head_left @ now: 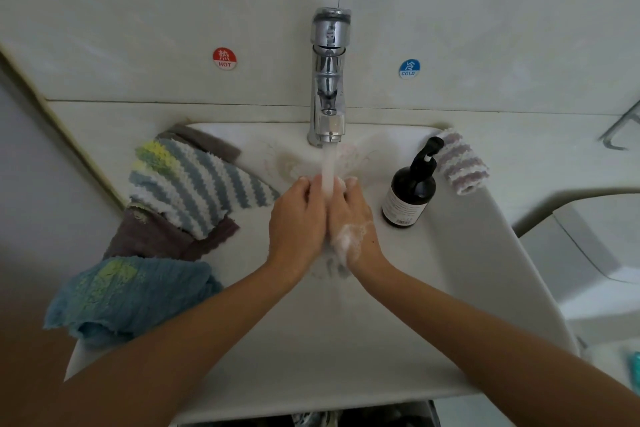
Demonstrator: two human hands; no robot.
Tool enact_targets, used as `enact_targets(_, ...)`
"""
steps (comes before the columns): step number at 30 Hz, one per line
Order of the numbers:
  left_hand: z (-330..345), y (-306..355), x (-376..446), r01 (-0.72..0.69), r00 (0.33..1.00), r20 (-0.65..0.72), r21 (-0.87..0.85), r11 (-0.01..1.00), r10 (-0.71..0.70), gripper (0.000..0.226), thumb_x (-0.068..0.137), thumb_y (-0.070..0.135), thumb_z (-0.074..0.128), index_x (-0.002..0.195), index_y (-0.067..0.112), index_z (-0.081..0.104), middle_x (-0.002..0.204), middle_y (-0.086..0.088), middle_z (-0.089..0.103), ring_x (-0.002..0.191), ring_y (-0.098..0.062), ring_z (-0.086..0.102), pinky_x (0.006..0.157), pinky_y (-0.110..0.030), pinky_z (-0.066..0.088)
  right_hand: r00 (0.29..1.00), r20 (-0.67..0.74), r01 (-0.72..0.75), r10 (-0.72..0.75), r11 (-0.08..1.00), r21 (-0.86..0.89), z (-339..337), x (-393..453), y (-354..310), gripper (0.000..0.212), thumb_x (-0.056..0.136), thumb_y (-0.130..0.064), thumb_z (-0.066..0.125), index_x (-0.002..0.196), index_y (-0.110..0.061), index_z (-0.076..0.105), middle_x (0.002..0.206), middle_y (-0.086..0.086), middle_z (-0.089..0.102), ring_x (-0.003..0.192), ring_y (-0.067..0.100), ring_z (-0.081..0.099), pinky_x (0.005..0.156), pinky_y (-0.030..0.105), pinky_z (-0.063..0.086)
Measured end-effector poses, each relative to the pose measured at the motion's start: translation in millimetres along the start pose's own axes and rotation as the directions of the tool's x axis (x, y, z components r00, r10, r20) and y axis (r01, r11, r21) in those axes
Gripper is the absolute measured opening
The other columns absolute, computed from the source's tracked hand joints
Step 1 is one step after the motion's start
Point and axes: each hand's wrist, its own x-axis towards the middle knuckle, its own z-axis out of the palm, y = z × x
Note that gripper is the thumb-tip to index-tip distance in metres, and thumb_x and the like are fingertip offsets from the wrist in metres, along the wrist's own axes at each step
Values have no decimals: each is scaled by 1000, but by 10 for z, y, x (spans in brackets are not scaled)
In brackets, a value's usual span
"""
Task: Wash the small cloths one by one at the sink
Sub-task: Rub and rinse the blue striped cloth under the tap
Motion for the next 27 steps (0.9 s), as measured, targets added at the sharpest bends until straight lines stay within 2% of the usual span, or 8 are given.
enact_targets(3, 3, 13, 37, 27, 999, -22, 5, 1000, -27, 39, 101, 40, 42, 81, 19, 70, 71, 2, 67, 68, -11, 65, 65, -33, 55, 1000, -17, 12, -13, 999, -52, 8, 31, -63, 31, 104, -39, 37, 98, -19, 59, 80, -11, 58, 73, -1, 54, 60, 15, 39)
enact_targets(6, -5, 33, 62, 38, 999, -17, 14, 999, -38, 47, 101, 41, 42, 61, 25, 60, 57, 5, 60, 54, -7, 57, 52, -25, 44, 999, 9, 48, -47, 990, -131, 12, 88, -58, 41, 103, -35, 37, 68, -27, 56, 68, -7, 57, 66, 6, 53, 65, 25, 39)
enact_targets(9, 0, 57, 76, 60, 998, -8, 0, 998, -60, 52, 101, 40, 42, 52, 23, 52, 50, 7, 51, 47, -5, 47, 48, -21, 36, 997, 0, 77, -78, 985, -153, -2, 99, -64, 45, 103, -33, 39, 60, -27, 50, 58, -8, 52, 54, 3, 49, 54, 21, 37)
enact_targets(12, -1, 44, 82, 40, 999, -10, -53, 998, -40, 50, 99, 39, 47, 55, 17, 56, 49, 4, 50, 48, -8, 45, 51, -27, 39, 990, -4, 140, -144, 964, -227, -11, 79, -69, 37, 106, -27, 32, 73, -29, 48, 66, -11, 51, 59, -8, 52, 52, 9, 37)
enact_targets(15, -10, -14, 82, -38, 998, -49, -46, 998, 36, 44, 99, 36, 47, 73, 4, 61, 62, -10, 57, 55, -19, 49, 54, -38, 43, 990, -37, 125, -133, 978, -165, -17, 27, -83, 28, 106, -27, 32, 85, -23, 49, 73, -10, 51, 64, -1, 49, 55, 13, 38)
enact_targets(18, -16, -9, 82, -68, 997, -32, -14, 998, 67, 36, 101, 33, 42, 82, 9, 60, 69, -6, 59, 62, -20, 53, 60, -39, 45, 980, -86, 170, -178, 982, -85, -25, 38, -75, 18, 105, -20, 35, 96, -19, 50, 70, -8, 51, 56, 1, 46, 51, 15, 36)
enact_targets(23, -60, 63, 78, -168, 984, 76, 102, 981, 161, 34, 102, 27, 33, 68, 26, 40, 60, 6, 44, 53, -11, 40, 54, -30, 34, 953, -154, 262, -261, 965, -18, -93, 82, -91, 24, 105, -8, 33, 104, -18, 54, 62, -7, 47, 46, 0, 42, 47, 14, 33)
enact_targets(27, -109, 27, 89, -266, 958, 144, 107, 958, 250, 33, 102, 35, 38, 74, 21, 47, 59, 8, 45, 51, -9, 41, 51, -31, 34, 964, -152, 223, -219, 975, 13, -126, 86, -119, 25, 103, -6, 36, 100, -16, 59, 68, -2, 53, 52, -2, 48, 50, 15, 41)
